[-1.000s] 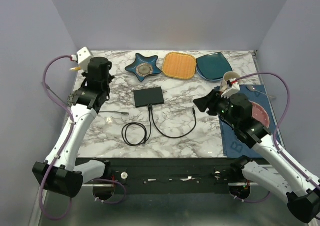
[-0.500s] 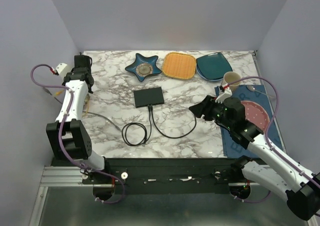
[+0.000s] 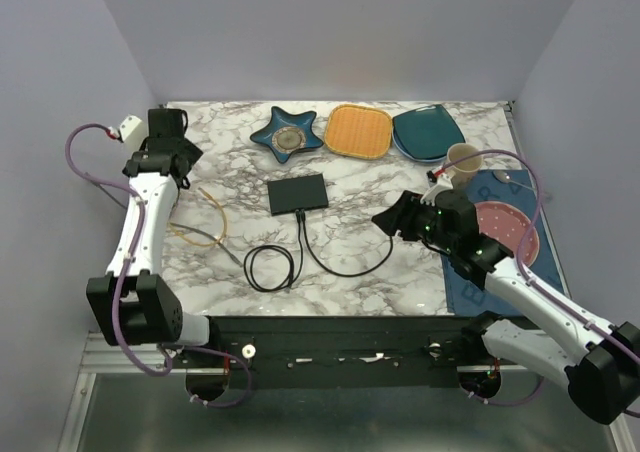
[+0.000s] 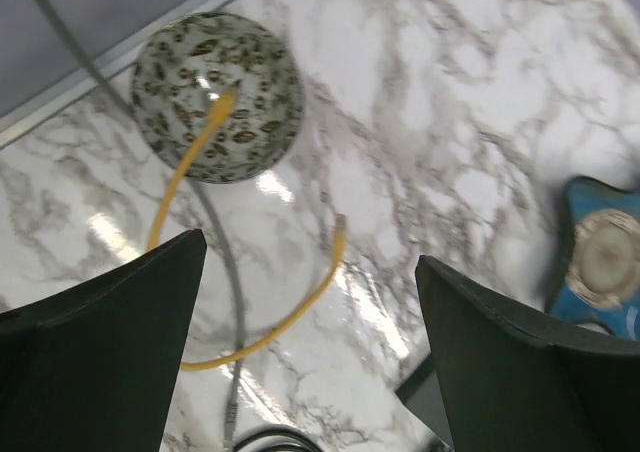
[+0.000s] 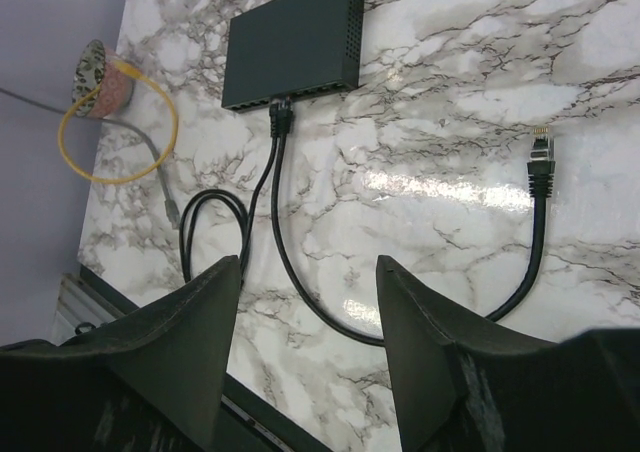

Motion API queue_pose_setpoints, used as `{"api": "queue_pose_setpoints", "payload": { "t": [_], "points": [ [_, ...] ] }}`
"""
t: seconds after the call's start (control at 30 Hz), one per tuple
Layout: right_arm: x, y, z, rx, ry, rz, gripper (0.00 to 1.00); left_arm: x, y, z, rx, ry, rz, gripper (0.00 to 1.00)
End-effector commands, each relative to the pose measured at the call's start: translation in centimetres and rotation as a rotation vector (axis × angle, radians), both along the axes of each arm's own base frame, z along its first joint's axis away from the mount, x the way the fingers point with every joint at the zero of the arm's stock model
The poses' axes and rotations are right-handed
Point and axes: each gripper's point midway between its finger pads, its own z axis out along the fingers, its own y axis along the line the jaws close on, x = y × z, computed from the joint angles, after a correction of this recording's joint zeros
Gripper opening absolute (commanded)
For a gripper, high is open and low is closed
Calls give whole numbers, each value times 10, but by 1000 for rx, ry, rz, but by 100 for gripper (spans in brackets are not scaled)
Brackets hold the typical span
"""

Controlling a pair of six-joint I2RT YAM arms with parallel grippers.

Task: Pull the plug from the switch port

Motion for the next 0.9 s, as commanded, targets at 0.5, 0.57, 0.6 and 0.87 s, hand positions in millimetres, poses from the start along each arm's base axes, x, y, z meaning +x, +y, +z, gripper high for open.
{"api": "queue_pose_setpoints", "payload": {
  "t": [0.5,0.57,0.6,0.87],
  "points": [
    [48,52,-14,-44,79,119,63,1,-205,-65,-329,-194,-590,78],
    [60,59,-24,-41,125,103,58,1,-201,-83,-339,-143,-545,55],
    [62,63,-28,-35,143,104,47,2,-197,-87,-349,-131,-511,24],
    [117,76,-57,-27,210,1,12,13,-170,-116,-339,-25,-364,0]
  ]
}}
